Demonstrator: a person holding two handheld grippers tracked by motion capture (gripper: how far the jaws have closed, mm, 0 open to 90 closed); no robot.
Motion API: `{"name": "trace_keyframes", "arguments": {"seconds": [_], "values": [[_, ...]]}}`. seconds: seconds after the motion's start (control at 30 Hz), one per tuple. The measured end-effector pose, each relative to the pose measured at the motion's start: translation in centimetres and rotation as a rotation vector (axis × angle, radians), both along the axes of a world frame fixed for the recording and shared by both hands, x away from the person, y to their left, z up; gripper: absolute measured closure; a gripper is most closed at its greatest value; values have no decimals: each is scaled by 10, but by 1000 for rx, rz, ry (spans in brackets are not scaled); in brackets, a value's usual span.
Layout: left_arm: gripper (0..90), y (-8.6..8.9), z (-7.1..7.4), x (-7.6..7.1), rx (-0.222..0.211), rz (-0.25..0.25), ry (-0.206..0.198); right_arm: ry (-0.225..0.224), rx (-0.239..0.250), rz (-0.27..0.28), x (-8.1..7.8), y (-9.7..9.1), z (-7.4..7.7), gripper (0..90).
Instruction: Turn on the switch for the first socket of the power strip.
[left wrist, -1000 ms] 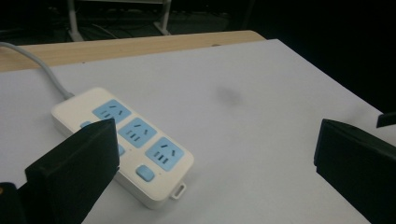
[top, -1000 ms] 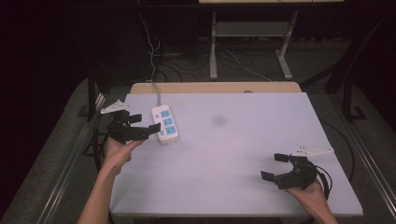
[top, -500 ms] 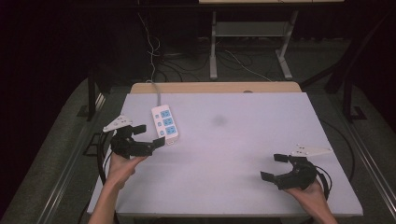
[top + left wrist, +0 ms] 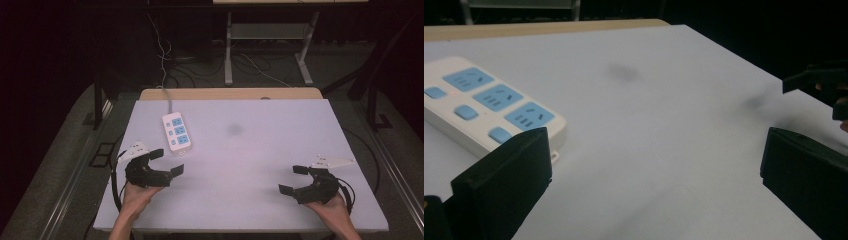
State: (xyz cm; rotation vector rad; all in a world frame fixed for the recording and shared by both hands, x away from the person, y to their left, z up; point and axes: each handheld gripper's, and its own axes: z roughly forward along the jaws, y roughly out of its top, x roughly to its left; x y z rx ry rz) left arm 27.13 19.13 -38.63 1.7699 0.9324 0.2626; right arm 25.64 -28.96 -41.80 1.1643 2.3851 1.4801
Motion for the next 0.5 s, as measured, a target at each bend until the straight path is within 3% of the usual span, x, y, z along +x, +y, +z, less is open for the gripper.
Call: {"name": "trace_keyframes", "arguments": {"seconds": [0.27,0.5], "values": [[0,-7,-21,-4,13,-21,23,7,1,3,-1,1,-1,12],[0,-9,-27,-10,24,-34,19,12,2,6,-2,1,-1,12]]}}
